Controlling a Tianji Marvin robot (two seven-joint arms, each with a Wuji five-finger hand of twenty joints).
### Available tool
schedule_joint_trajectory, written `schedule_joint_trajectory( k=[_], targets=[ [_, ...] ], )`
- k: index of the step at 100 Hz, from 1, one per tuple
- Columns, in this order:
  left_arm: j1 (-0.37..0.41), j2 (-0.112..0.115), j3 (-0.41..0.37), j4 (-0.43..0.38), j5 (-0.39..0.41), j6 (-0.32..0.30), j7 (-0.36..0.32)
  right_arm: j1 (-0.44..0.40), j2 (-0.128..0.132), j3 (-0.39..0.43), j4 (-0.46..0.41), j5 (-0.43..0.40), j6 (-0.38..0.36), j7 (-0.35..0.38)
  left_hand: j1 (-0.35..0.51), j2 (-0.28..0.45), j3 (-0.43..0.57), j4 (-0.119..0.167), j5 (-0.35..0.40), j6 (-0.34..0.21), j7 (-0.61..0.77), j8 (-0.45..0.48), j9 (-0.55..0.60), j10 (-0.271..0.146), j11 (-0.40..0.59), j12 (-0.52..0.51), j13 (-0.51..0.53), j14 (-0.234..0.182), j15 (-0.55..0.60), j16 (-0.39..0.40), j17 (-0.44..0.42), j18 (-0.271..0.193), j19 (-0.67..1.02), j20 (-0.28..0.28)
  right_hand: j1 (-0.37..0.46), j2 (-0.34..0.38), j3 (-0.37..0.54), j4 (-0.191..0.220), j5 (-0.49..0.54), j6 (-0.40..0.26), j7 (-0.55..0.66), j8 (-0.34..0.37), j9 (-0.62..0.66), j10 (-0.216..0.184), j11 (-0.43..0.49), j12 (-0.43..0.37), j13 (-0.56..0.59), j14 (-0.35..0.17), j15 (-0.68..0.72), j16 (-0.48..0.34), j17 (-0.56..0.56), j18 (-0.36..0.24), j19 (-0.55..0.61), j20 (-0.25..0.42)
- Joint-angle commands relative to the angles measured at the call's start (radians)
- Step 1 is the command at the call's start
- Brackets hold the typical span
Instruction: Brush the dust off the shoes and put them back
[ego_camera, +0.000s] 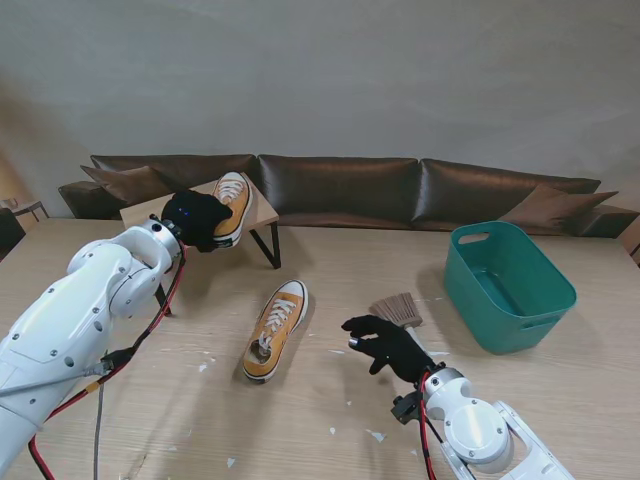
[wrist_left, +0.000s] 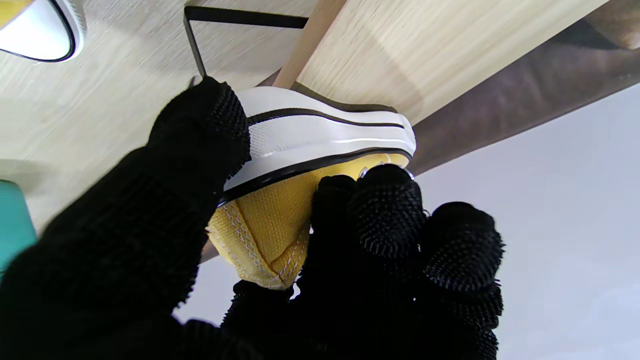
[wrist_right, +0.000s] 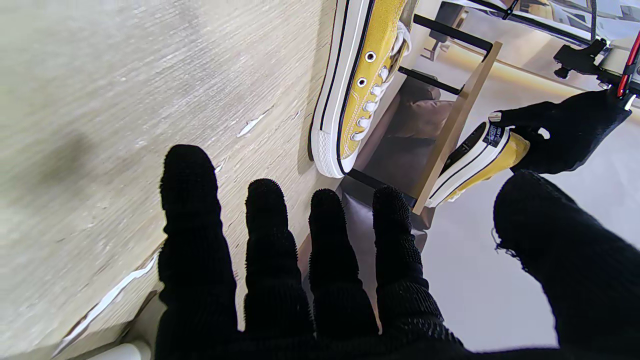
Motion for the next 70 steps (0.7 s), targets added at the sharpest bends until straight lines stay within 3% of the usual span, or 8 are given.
schedule_joint_trajectory(
  k=[1,39,70],
  targets=[
    [-0.003,0.002,-0.010,-0.035,0.003,-0.008,-0.006,-0.004,-0.002,-0.004,0.000,0.001,0.002,0.015,0.171,0.076,0.100,0.051,0.146,0.070,0.577,0.086,0.066,-0.134,0.040,0.043,0.036,-0.074,-0.042,-0.001,0.020,-0.018,-0.015,-0.012,0.001,0.019,0.013,0.019,0.013,-0.002,0.012,-0.018,0.016,0.009,0.012,0.003,0.019,0.000,0.008,0.001,-0.430,-0.002,-0.018,0.014],
    [0.016,-0.004,-0.034,-0.122,0.005,-0.084,0.022,-0.003,-0.002,-0.007,0.003,0.002,0.000,0.015,0.173,0.080,0.099,0.053,0.146,0.074,0.579,0.088,0.065,-0.133,0.041,0.052,0.038,-0.076,-0.045,0.004,0.026,-0.023,-0.024,-0.015,0.001,0.018,0.015,0.019,0.010,-0.003,0.012,-0.019,0.015,0.010,0.013,0.002,0.018,-0.002,0.008,0.001,-0.429,-0.003,-0.018,0.015],
    [0.015,-0.020,0.020,-0.165,-0.059,-0.135,0.050,-0.017,-0.009,0.018,-0.028,-0.006,-0.006,-0.024,0.178,0.088,0.096,0.053,0.142,0.078,0.577,0.090,0.060,-0.129,0.040,0.058,0.035,-0.070,-0.052,0.009,0.018,-0.021,-0.029,-0.014,0.000,0.014,0.016,0.019,0.008,-0.005,0.013,-0.020,0.013,0.014,0.013,0.001,0.016,-0.002,0.007,0.001,-0.429,-0.003,-0.018,0.015]
  ],
)
